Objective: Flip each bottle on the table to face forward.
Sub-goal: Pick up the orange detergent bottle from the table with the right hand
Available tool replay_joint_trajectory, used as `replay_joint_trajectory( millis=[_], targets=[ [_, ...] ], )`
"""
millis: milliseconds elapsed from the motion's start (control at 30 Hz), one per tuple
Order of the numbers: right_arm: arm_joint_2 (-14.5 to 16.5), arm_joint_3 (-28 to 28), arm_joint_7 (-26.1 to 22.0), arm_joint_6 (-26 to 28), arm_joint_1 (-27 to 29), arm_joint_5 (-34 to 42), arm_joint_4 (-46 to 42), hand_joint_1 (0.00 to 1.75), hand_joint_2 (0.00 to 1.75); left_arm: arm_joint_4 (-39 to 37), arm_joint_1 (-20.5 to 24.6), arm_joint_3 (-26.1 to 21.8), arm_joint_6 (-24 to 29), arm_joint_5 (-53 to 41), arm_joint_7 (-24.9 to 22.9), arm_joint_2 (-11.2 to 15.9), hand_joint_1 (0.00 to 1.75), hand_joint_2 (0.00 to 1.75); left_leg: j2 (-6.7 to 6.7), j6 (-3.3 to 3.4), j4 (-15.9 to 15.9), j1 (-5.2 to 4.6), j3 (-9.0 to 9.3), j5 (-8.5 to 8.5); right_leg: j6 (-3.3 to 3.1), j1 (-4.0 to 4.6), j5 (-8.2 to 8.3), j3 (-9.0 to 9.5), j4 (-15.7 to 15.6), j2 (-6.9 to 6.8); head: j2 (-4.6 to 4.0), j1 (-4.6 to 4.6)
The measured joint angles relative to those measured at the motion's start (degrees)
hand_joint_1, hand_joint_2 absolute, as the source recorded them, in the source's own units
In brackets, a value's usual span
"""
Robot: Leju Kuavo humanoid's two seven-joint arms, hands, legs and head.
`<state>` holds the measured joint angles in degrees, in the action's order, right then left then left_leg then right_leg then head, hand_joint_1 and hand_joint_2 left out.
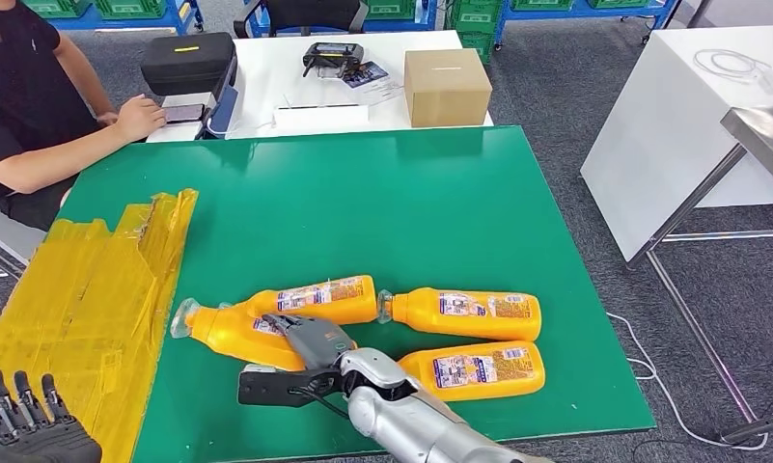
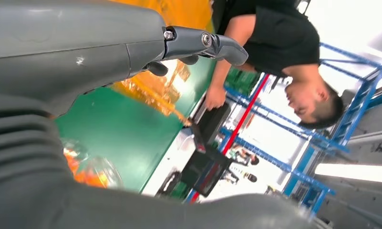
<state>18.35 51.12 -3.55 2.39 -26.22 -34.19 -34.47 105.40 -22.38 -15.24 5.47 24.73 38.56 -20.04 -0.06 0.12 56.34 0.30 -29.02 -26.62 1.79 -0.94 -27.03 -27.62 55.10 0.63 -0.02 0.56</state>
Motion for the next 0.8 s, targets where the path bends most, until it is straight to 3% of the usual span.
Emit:
replay_joint_trajectory(
  millis=[133, 300, 600, 800],
  targets=[
    [-0.05, -3.43, -5.01, 2.92, 5.42, 1.68, -6.25, 1.75, 1.75, 0.76, -0.69, -0.47, 1.51, -0.31, 1.28, 0.0, 0.0, 1.75, -0.12, -0.03, 0.0, 0.07, -0.26, -0.04, 0.05, 0.1, -0.13, -0.16, 0.01, -0.03, 0.0, -0.01],
    [-1.58, -6.27, -7.23, 4.35, 11.29, 1.23, -15.3, 1.75, 1.75, 0.93, -1.35, -0.82, -1.99, -0.01, 1.46, 0.0, 0.0, 1.75, -0.16, 0.03, 0.05, 0.08, -1.02, 0.1, 0.0, 0.11, 0.01, -0.35, 0.05, -0.07, 0.0, -0.03],
    [-3.53, -10.01, -12.23, 2.81, 16.33, 0.73, -26.18, 1.75, 1.75, -4.95, 1.23, -0.25, -27.26, -6.45, -5.3, -0.1, 0.0, 1.75, -0.17, 0.07, 0.08, -0.02, -1.44, 0.12, -0.02, -0.01, 0.04, -0.72, 0.05, -0.12, 0.0, -0.04],
    [-3.69, -11.15, -12.63, 2.41, 17.05, 0.46, -28.31, 1.75, 1.75, -7.8, 1.83, 0.3, -31.0, -7.43, -5.41, -0.26, 0.0, 1.75, -0.16, 0.07, 0.08, -0.01, -1.56, 0.12, -0.02, 0.0, 0.04, -0.84, 0.05, -0.12, 0.0, -0.03]
  ],
)
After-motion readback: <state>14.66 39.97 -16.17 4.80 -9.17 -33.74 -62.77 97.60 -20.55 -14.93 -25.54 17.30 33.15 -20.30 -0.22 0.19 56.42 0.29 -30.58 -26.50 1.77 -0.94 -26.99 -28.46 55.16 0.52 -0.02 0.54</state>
